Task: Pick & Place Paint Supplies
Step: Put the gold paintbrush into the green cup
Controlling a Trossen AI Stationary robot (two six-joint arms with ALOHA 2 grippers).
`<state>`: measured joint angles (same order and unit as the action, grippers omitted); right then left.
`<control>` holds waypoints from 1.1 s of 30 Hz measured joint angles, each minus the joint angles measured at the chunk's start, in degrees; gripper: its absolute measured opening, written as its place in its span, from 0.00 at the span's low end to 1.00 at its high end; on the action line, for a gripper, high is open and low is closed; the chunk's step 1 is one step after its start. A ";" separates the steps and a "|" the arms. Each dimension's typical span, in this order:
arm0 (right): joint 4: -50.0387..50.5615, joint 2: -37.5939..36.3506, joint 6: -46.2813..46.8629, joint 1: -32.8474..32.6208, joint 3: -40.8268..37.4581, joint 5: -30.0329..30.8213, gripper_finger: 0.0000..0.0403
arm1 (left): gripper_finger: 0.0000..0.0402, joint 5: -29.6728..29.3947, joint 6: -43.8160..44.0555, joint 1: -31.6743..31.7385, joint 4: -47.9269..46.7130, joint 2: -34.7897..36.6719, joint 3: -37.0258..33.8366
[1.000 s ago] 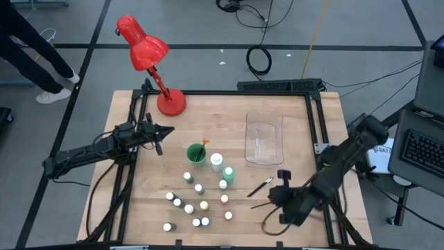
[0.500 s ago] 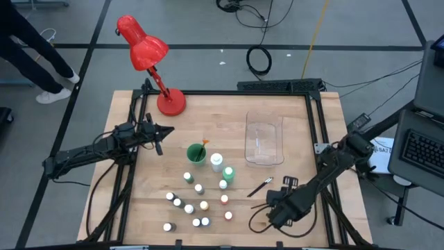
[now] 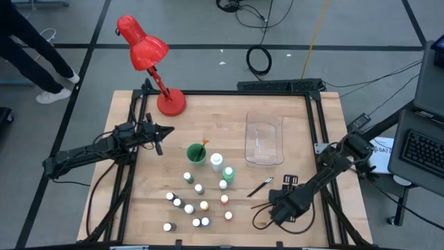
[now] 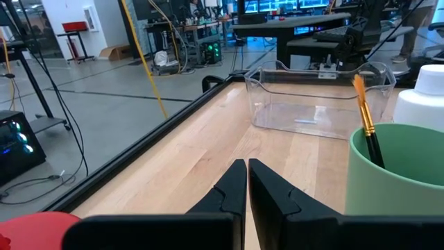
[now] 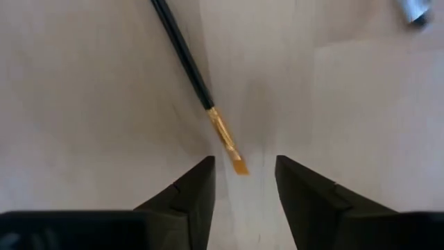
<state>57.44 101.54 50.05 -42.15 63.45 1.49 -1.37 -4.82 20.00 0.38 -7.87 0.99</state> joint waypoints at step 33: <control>4.59 0.21 0.04 -0.24 5.58 -6.73 0.00 | 0.05 -0.12 -0.48 0.00 0.02 0.00 -0.02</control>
<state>62.03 101.74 50.09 -42.39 69.03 -5.25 -1.49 -5.30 20.00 0.40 -7.87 0.97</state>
